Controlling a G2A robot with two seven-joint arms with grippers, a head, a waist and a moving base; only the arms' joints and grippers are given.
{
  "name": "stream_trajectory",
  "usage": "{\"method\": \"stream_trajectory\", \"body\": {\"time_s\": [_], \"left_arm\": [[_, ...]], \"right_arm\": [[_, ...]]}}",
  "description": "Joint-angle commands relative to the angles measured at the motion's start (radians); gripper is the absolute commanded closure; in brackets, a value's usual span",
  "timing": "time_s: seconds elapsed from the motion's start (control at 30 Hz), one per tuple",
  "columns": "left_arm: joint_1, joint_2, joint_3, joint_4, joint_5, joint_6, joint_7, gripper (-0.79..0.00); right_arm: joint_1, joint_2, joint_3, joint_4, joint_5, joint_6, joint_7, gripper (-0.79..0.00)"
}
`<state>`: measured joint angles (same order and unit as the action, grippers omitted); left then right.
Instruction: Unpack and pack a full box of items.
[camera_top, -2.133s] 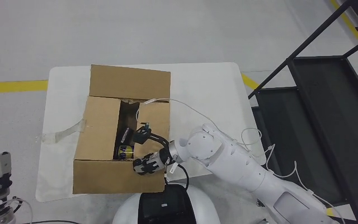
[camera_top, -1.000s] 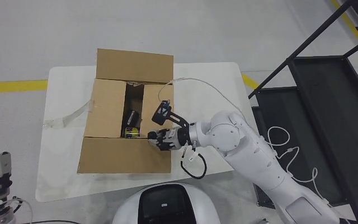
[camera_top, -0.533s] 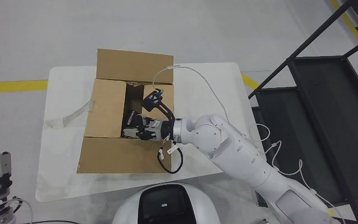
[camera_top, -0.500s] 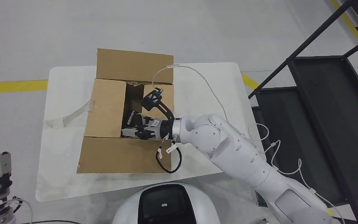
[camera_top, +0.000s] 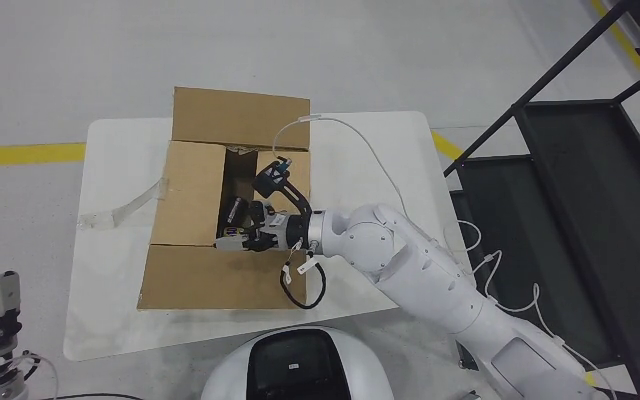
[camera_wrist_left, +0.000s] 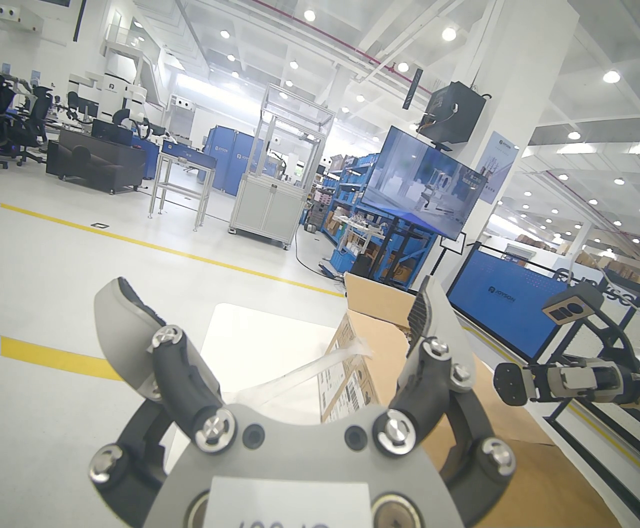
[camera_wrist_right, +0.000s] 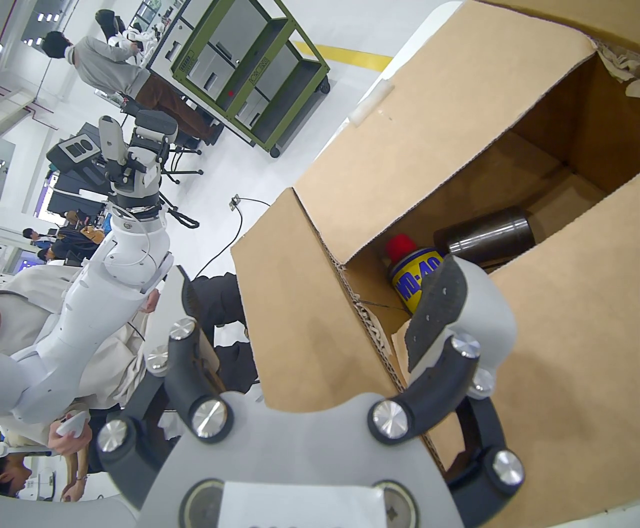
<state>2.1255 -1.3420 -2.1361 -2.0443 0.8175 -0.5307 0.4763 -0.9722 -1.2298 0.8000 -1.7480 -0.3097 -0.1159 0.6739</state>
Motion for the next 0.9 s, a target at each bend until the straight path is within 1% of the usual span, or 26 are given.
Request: {"method": "stream_trajectory", "body": {"time_s": [0.0,0.07,0.17,0.27,0.37,0.43,0.47,0.5,0.57,0.67,0.77,0.8,0.87], "left_arm": [[0.0,0.0,0.0,0.0,0.0,0.0,0.0,-0.785],[0.0,0.0,0.0,0.0,0.0,0.0,0.0,-0.785],[0.0,0.0,0.0,0.0,0.0,0.0,0.0,-0.785],[0.0,0.0,0.0,0.0,0.0,0.0,0.0,-0.785],[0.0,0.0,0.0,0.0,0.0,0.0,0.0,-0.785],[0.0,0.0,0.0,0.0,0.0,0.0,0.0,-0.785],[0.0,0.0,0.0,0.0,0.0,0.0,0.0,-0.785],[0.0,0.0,0.0,0.0,0.0,0.0,0.0,-0.785],[0.0,0.0,0.0,0.0,0.0,0.0,0.0,-0.785],[0.0,0.0,0.0,0.0,0.0,0.0,0.0,-0.785],[0.0,0.0,0.0,0.0,0.0,0.0,0.0,-0.785],[0.0,0.0,0.0,0.0,0.0,0.0,0.0,-0.785],[0.0,0.0,0.0,0.0,0.0,0.0,0.0,-0.785]], "right_arm": [[-0.012,-0.003,0.01,-0.001,0.048,-0.009,-0.038,-0.785],[-0.009,-0.011,0.02,0.019,0.135,-0.057,-0.075,-0.785],[0.041,-0.031,0.009,0.101,0.26,-0.082,-0.084,-0.785],[0.139,-0.063,-0.04,0.207,0.329,-0.059,-0.062,-0.785],[0.238,-0.107,-0.106,0.325,0.417,-0.003,-0.055,-0.785],[0.288,-0.139,-0.142,0.403,0.487,0.004,-0.06,-0.785],[0.312,-0.154,-0.16,0.443,0.51,0.008,-0.059,-0.767],[0.334,-0.169,-0.179,0.48,0.526,0.014,-0.057,-0.748],[0.372,-0.197,-0.211,0.549,0.554,0.029,-0.052,-0.736],[0.414,-0.232,-0.246,0.631,0.56,0.045,-0.067,-0.708],[0.426,-0.253,-0.255,0.685,0.566,0.038,-0.077,-0.702],[0.426,-0.256,-0.253,0.698,0.568,0.037,-0.076,-0.693],[0.424,-0.259,-0.249,0.709,0.56,0.035,-0.071,-0.699]]}}
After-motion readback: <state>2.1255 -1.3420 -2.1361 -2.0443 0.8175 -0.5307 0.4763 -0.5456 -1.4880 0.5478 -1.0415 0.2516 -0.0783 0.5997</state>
